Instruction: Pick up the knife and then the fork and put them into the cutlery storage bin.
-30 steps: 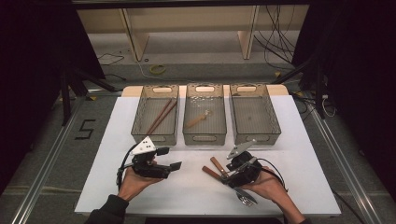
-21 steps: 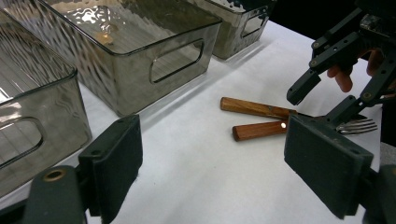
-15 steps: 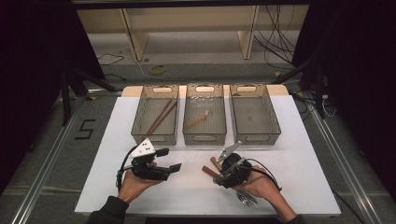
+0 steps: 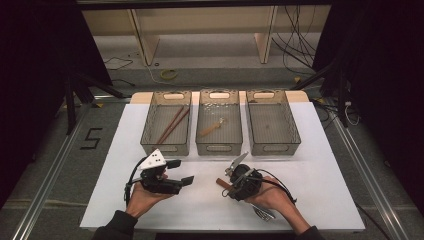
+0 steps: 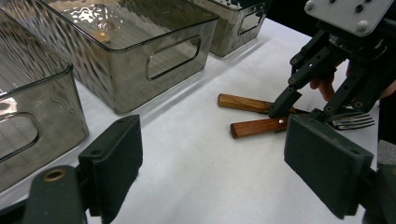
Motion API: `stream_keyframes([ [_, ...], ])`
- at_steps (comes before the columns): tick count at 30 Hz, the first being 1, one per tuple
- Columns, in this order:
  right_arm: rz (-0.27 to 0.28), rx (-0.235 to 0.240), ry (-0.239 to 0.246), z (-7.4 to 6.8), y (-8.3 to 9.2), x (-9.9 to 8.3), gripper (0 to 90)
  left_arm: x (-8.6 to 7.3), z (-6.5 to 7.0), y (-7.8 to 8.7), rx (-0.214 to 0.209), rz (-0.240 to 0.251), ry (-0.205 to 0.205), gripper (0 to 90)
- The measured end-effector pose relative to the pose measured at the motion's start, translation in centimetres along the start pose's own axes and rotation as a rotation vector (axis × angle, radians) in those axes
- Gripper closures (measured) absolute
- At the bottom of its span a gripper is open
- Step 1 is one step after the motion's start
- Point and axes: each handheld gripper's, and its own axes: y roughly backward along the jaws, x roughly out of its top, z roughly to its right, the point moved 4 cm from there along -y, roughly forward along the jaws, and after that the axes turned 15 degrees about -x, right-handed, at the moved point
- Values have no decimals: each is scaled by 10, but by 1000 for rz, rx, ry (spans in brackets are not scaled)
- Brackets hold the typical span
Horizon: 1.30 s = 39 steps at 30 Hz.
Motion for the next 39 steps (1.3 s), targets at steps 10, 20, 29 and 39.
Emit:
stream_keyframes([
  [10,-30,-34,49,-1,-2,1,715,-1,0,0,0,-3,-1,190],
  [20,-48,-35,65,-1,-2,2,765,-1,0,0,0,-7,-1,195],
  [29,-52,-29,104,-2,0,2,771,-2,0,1,-1,-10,-6,199],
  [39,-23,-36,94,2,6,2,774,-2,-2,1,-2,-3,4,200],
])
